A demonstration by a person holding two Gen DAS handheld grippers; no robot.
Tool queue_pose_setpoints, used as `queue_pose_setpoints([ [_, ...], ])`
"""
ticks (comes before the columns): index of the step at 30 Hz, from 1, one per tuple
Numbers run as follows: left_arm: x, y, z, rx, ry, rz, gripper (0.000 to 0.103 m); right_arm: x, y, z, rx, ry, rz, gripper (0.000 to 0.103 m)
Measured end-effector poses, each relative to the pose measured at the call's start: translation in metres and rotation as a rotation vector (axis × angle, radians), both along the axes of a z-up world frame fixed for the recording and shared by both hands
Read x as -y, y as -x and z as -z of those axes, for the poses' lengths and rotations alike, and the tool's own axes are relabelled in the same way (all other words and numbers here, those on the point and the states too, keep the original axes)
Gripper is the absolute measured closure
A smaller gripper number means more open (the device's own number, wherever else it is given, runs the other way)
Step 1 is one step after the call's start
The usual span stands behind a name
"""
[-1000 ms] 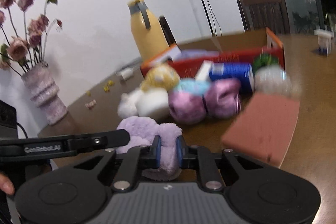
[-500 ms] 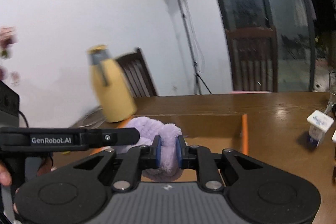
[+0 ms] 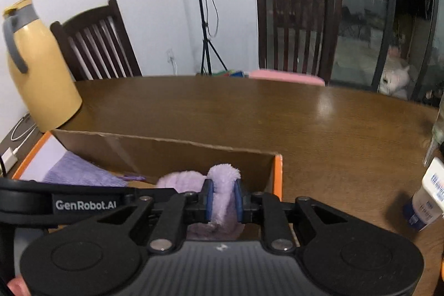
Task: Organize soft objects
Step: 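Carry the hair band into the box beside the sachet and release it, then move the right gripper back toward the pile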
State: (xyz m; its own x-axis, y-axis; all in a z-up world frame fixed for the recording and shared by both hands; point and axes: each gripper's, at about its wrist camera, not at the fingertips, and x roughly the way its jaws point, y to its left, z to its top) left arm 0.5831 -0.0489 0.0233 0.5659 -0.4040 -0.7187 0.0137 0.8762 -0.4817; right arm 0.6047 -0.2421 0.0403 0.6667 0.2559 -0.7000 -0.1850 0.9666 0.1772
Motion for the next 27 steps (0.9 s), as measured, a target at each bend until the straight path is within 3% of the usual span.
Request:
queue_pose_setpoints([
  [4,-0.008,0.011,-0.017,0.044,-0.025,0.004,0.048,0.006,0.007,-0.005,0.011,-0.039,-0.001,0.078],
  [7,-0.013,0.031,-0.041,0.098,-0.043,-0.001,0.046,0.007,0.024,-0.027,0.052,-0.029,-0.005,0.078],
  [10,-0.024,0.059,-0.071,0.183,-0.079,-0.022,0.037,0.010,0.053,-0.053,0.105,-0.012,-0.016,0.076],
  [14,-0.032,0.104,-0.107,0.287,-0.176,-0.052,0.033,0.009,0.097,-0.086,0.172,0.012,-0.028,0.067],
  [19,-0.043,0.172,-0.139,0.412,-0.236,-0.068,0.021,0.010,0.164,-0.117,0.264,0.026,-0.040,0.059],
  [24,-0.054,0.257,-0.143,0.545,-0.316,-0.073,0.010,0.009,0.241,-0.129,0.376,0.035,-0.059,0.045],
  [27,-0.058,0.307,-0.132,0.615,-0.379,-0.084,0.009,0.011,0.289,-0.125,0.446,0.025,-0.064,0.035],
])
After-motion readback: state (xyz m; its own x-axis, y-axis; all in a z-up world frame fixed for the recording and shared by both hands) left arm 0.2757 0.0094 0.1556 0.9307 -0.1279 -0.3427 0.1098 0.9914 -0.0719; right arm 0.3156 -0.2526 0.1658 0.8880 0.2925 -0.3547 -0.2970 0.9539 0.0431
